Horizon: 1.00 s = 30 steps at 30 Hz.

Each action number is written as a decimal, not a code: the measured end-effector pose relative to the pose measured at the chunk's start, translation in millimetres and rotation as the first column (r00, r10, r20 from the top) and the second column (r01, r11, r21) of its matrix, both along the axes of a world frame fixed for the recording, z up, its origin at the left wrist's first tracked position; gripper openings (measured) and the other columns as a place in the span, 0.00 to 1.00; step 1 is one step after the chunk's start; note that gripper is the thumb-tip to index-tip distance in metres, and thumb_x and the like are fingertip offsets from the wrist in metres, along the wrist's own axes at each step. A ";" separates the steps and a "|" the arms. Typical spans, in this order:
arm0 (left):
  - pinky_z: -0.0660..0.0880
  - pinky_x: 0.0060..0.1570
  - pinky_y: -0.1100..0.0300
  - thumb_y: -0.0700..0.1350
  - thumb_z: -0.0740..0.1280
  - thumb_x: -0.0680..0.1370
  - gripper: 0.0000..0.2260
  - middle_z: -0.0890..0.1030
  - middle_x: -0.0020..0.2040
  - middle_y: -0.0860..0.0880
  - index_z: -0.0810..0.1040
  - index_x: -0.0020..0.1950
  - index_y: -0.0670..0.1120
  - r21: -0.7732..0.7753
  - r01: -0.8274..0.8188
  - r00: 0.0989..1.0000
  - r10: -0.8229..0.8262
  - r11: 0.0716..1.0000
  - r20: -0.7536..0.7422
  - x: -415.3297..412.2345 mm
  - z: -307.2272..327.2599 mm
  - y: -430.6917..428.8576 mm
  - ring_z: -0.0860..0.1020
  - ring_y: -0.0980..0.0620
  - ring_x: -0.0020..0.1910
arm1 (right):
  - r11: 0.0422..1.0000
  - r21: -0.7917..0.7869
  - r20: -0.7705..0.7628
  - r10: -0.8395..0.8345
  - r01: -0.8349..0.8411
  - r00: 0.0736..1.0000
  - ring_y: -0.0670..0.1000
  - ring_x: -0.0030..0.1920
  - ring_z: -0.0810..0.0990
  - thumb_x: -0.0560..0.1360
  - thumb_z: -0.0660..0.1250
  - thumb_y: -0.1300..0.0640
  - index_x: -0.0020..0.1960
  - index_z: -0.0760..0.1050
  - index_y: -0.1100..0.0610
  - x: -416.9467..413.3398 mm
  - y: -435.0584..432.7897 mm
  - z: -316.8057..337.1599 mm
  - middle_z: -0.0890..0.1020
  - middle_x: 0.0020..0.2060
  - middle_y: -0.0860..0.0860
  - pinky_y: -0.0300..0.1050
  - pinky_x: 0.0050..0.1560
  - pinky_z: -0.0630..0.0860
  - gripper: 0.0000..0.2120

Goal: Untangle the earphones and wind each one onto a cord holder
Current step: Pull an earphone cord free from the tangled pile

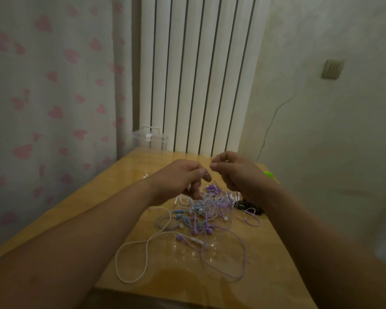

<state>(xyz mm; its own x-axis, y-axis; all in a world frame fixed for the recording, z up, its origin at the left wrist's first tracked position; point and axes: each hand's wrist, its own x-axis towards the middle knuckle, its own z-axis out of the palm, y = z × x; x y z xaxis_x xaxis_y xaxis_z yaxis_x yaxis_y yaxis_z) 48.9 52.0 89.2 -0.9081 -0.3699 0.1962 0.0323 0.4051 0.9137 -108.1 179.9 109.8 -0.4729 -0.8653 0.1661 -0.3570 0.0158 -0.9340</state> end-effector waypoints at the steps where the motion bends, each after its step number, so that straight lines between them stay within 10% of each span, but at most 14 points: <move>1: 0.84 0.49 0.51 0.46 0.61 0.87 0.12 0.78 0.36 0.48 0.81 0.58 0.41 0.059 0.019 0.999 -0.021 0.998 0.029 1.9 -1.8 -1.3 0.79 0.50 0.35 | 1.000 -0.004 -0.021 -0.007 0.007 1.000 0.47 0.27 0.65 0.80 0.70 0.60 0.58 0.77 0.62 -3.0 0.6 -4.1 0.72 0.28 0.47 0.42 0.27 0.61 0.08; 10: 0.83 0.54 0.52 0.46 0.67 0.85 0.09 0.87 0.53 0.42 0.84 0.56 0.43 0.057 0.129 0.971 -0.138 0.990 0.197 -7.8 -35.7 -14.5 0.86 0.45 0.52 | 0.987 -0.152 0.052 0.054 -0.046 0.997 0.46 0.29 0.66 0.80 0.69 0.61 0.51 0.78 0.59 -16.0 -20.5 -45.5 0.76 0.31 0.48 0.41 0.29 0.62 0.01; 17: 0.79 0.65 0.50 0.46 0.62 0.86 0.12 0.87 0.56 0.47 0.85 0.59 0.44 0.078 0.057 0.998 -0.059 0.995 0.015 -41.8 -51.2 -23.8 0.83 0.46 0.59 | 0.956 -0.284 0.246 0.150 -0.077 0.958 0.49 0.29 0.63 0.81 0.62 0.67 0.54 0.77 0.60 -36.7 -31.2 -54.6 0.78 0.34 0.53 0.42 0.30 0.60 0.07; 23: 0.80 0.47 0.50 0.46 0.57 0.88 0.15 0.74 0.34 0.49 0.77 0.57 0.36 0.214 0.018 1.000 -0.012 0.977 -0.028 -71.6 -58.9 -26.9 0.76 0.48 0.37 | 0.953 -0.297 0.244 0.023 0.052 0.969 0.46 0.26 0.62 0.81 0.63 0.68 0.54 0.77 0.62 -59.6 -33.1 -75.1 0.77 0.34 0.54 0.38 0.26 0.59 0.06; 30: 0.72 0.34 0.59 0.46 0.63 0.86 0.12 0.74 0.32 0.53 0.80 0.50 0.41 -0.091 0.031 0.997 -0.024 0.995 0.072 -70.9 -92.5 -34.0 0.72 0.54 0.32 | 0.963 -0.265 0.071 -0.038 0.056 0.997 0.40 0.28 0.73 0.81 0.67 0.65 0.53 0.78 0.61 -63.2 -39.4 -98.5 0.82 0.37 0.55 0.33 0.30 0.69 0.02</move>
<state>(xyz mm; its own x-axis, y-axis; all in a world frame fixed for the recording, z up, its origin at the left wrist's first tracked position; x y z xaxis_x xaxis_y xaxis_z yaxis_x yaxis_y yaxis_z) -22.0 18.0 -3.4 -0.9305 -0.3277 0.1635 -0.0184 0.4876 0.8729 -171.3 140.5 11.3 -0.5291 -0.7704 0.3557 -0.3010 -0.2215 -0.9275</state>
